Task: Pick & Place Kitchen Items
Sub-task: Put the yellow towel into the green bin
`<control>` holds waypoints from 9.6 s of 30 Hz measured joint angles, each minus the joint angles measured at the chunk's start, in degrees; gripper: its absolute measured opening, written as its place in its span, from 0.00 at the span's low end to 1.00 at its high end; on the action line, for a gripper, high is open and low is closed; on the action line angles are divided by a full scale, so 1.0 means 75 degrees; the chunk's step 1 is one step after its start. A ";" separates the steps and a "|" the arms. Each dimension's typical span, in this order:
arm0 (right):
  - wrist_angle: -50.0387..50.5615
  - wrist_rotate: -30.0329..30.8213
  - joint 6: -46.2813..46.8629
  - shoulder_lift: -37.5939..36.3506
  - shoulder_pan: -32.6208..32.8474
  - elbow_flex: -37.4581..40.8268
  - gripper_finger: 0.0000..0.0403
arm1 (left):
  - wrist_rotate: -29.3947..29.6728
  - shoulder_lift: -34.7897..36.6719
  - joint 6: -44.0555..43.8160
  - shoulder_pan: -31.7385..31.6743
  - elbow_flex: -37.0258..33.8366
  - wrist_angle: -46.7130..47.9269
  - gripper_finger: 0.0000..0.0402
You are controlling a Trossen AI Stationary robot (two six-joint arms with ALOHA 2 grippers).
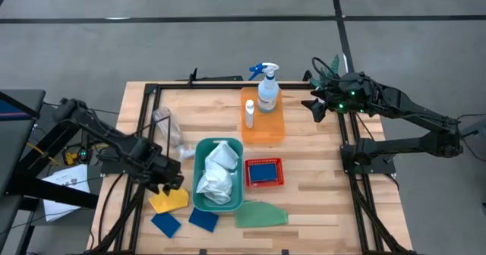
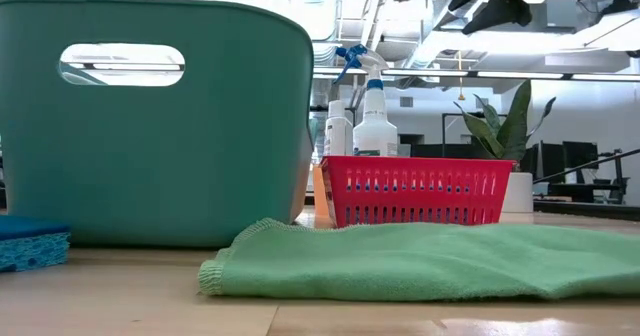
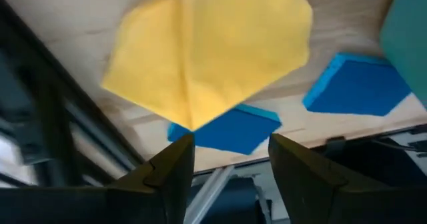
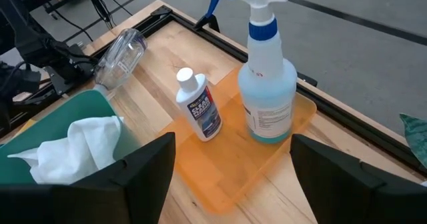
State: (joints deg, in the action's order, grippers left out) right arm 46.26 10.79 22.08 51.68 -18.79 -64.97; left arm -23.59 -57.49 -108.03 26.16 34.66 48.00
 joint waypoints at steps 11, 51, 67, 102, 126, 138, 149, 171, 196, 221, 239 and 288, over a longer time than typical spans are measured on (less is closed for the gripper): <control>0.0003 0.0166 -0.0022 0.0002 -0.0066 0.0000 0.71 | 0.0320 -0.0421 -0.0983 0.0515 -0.0520 -0.0692 0.48; 0.0012 0.0174 -0.0024 0.0006 -0.0064 0.0000 0.71 | 0.0562 -0.2938 -0.0357 0.0809 -0.0562 -0.2025 0.50; 0.0009 0.0175 0.0056 0.0006 -0.0047 0.0000 0.71 | 0.0608 -0.2918 -0.0110 0.0806 -0.0916 -0.2196 0.50; 0.0006 0.0175 -0.0026 0.0006 -0.0047 0.0000 0.71 | 0.1047 -0.2592 0.0083 0.0809 -0.0975 -0.2056 0.01; 0.0007 0.0175 -0.0026 0.0006 -0.0047 0.0000 0.71 | 0.1812 -0.0643 0.2577 0.0803 -0.0989 -0.2012 0.01; 0.0009 0.0175 -0.0023 0.0006 -0.0047 0.0003 0.71 | 0.1285 -0.0533 0.4014 0.1402 -0.0978 -0.3829 0.01; 0.0012 0.0175 -0.0023 0.0006 -0.0047 0.0003 0.71 | 0.1470 0.0032 0.2933 0.2561 -0.0966 -0.7502 0.01; -0.0006 0.0155 -0.0002 0.0006 -0.0047 0.0003 0.71 | 0.3684 0.1462 0.4826 0.0803 -0.0954 -0.9595 0.01; -0.0040 0.0149 -0.0145 0.0006 -0.0047 0.0003 0.71 | 0.0247 -0.0122 0.7982 -0.2489 0.2380 -0.7552 0.01; -0.0344 0.0149 -0.0422 0.0006 -0.0050 0.0003 0.71 | 0.2302 -0.3686 1.1034 -0.3571 0.7179 -0.2004 0.01; -0.0341 -0.0245 -0.0404 0.0006 -0.0050 0.0003 0.71 | 0.2572 -0.5219 1.0335 -0.1813 0.6873 0.0871 0.01; -0.0221 -0.0230 -0.0486 0.0006 -0.0125 0.0003 0.71 | 0.1861 -0.5184 1.0139 -0.1826 0.3636 -0.1304 0.12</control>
State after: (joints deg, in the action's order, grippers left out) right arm 44.60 9.06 18.44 51.72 -19.73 -64.95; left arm -9.63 -96.38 -31.99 12.47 61.93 38.22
